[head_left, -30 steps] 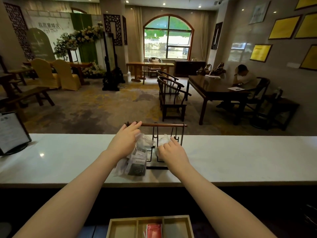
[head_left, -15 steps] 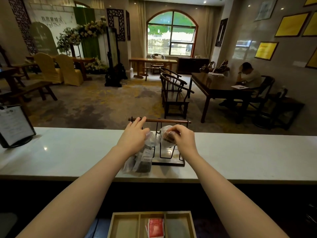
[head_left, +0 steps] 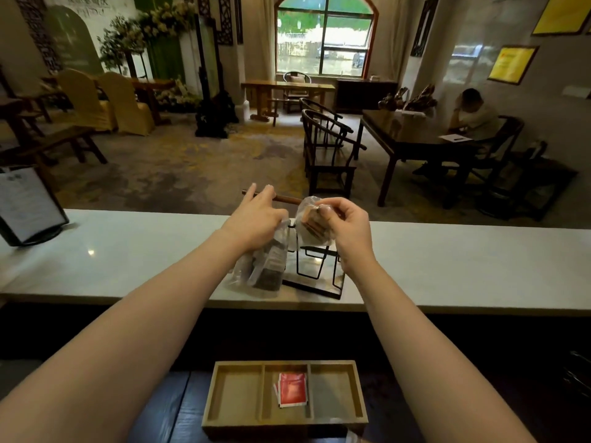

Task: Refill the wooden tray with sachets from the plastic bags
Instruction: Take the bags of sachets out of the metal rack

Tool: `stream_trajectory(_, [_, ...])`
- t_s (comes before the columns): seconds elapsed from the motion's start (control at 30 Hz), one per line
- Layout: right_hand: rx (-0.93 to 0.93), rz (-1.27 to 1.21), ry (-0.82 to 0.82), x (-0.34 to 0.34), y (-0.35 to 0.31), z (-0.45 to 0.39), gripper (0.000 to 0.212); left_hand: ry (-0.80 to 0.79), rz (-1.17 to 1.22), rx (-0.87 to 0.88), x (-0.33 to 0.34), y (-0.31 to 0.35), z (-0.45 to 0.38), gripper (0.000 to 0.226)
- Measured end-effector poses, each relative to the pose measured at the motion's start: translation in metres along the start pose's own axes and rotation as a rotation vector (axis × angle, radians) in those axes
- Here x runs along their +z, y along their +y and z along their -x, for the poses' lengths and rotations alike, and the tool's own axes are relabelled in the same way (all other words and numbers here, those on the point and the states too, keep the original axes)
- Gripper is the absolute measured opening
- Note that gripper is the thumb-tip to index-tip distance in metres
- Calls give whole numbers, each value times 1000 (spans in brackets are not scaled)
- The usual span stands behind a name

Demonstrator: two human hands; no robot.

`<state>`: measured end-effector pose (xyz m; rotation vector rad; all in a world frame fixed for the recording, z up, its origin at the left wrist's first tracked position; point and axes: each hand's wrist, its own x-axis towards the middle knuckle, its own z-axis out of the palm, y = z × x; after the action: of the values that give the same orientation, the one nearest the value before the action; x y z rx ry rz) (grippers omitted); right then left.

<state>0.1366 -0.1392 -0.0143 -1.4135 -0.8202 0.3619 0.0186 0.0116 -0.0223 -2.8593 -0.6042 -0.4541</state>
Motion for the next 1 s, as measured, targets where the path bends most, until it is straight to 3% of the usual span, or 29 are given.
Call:
stream_trajectory(0.13, [12,5,2,-10,4,-7,23,-7,-66,67,3,-10,-7,16])
stream_trajectory(0.23, [-13,85,-11,-13,7,-13,15,-43,-119,17,12,-13,-10,23])
stream_trajectory(0.43, [-330,444,-19,10,13,12,12,-2,-205,-28,21,-11,-16,19])
stream_trajectory(0.67, [-524,747,73,33,27,87,13,-47,-183,-60,19,-7,-20,27])
stream_trajectory(0.8, [-537,624,189,10,6,92,17,-56,-194,-62,19,-5,-17,27])
stream_trajectory(0.9, [-550,378,328,-13,-28,88,18,-76,-176,-74,19,-3,-16,28])
stream_trajectory(1.0, [-302,141,411,-34,-50,81,22,-78,-105,-67,18,-3,-14,30])
